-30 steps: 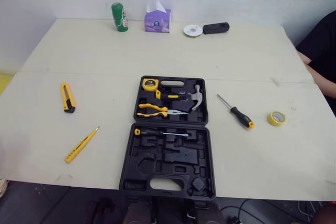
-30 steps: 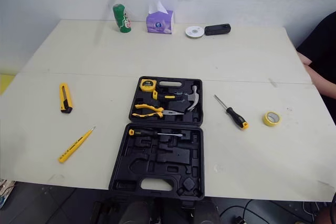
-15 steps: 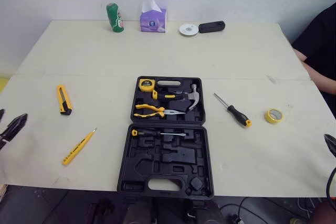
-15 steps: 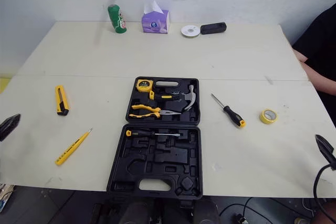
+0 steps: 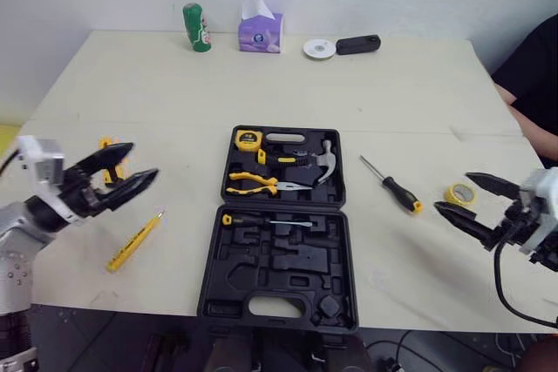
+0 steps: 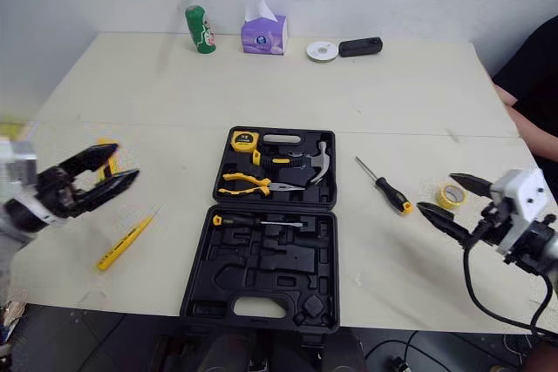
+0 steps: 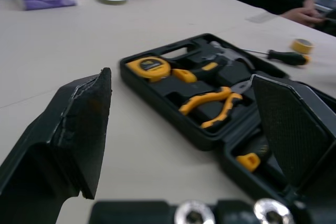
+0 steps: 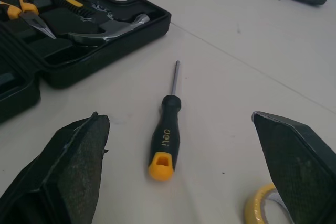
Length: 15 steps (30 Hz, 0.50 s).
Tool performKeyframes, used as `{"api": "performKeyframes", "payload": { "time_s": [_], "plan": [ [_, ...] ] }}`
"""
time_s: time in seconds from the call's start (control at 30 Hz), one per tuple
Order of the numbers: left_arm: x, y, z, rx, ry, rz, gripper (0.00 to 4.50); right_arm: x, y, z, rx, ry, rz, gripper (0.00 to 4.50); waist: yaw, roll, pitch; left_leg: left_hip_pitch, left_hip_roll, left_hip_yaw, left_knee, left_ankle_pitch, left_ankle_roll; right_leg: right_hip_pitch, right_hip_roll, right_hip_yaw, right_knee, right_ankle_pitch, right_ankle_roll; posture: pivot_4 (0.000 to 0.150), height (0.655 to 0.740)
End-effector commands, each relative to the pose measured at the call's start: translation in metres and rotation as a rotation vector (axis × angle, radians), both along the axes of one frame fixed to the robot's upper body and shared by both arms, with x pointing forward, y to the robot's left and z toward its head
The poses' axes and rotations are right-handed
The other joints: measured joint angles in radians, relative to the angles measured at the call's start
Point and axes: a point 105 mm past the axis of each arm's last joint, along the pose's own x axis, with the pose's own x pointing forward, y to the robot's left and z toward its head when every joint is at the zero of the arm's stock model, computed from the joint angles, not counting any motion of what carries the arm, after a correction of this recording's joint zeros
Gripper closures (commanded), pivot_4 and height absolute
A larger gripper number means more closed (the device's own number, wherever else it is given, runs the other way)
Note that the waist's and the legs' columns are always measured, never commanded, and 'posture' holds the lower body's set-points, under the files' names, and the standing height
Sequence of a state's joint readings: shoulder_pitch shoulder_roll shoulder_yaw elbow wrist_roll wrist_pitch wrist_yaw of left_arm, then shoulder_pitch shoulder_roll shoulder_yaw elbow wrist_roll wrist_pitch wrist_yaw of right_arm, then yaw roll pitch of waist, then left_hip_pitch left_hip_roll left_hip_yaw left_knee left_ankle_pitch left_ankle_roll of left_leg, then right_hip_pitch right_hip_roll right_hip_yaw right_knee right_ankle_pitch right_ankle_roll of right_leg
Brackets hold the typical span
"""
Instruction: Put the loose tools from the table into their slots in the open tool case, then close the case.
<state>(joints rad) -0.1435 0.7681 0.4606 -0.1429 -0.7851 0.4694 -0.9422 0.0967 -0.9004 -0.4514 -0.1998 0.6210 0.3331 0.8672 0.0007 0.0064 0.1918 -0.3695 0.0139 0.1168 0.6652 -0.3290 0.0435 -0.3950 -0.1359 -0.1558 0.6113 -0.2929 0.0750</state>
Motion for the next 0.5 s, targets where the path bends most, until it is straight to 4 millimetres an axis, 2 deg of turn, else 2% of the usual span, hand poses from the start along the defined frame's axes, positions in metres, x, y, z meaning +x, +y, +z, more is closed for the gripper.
{"api": "performKeyframes", "payload": {
  "time_s": [0.03, 0.23, 0.4, 0.5],
  "plan": [
    [-0.018, -0.046, 0.000, 0.167, -0.024, -0.229, 0.04, 0.009, 0.014, -0.001, -0.029, 0.110, -0.012, 0.00, 0.000, 0.000, 0.000, 0.000, 0.000, 0.000, 0.000, 0.000, 0.000, 0.000, 0.000, 0.000, -0.001, 0.000, 0.000, 0.150, 0.7400],
    [-0.030, -0.083, 0.009, 0.168, -0.041, -0.403, 0.04, 0.018, 0.033, -0.006, -0.067, 0.215, 0.007, 0.00, 0.001, 0.000, 0.000, 0.000, 0.000, 0.000, 0.001, 0.001, -0.001, -0.001, 0.001, 0.000, -0.001, 0.000, -0.001, 0.150, 0.7400],
    [-0.043, -0.106, 0.008, 0.165, -0.033, -0.506, 0.04, 0.030, 0.032, -0.018, -0.092, 0.310, -0.057, 0.00, 0.001, 0.000, 0.000, -0.001, 0.000, 0.000, 0.001, 0.002, 0.000, 0.000, 0.002, 0.000, -0.001, 0.000, 0.000, 0.150, 0.7400],
    [-0.043, -0.110, 0.010, 0.159, -0.034, -0.510, 0.04, 0.037, 0.032, -0.022, -0.116, 0.330, -0.069, 0.00, 0.001, 0.000, 0.000, -0.001, 0.000, 0.000, 0.001, 0.002, 0.000, 0.000, 0.002, 0.000, -0.001, 0.000, 0.000, 0.150, 0.7400]
  ]
}}
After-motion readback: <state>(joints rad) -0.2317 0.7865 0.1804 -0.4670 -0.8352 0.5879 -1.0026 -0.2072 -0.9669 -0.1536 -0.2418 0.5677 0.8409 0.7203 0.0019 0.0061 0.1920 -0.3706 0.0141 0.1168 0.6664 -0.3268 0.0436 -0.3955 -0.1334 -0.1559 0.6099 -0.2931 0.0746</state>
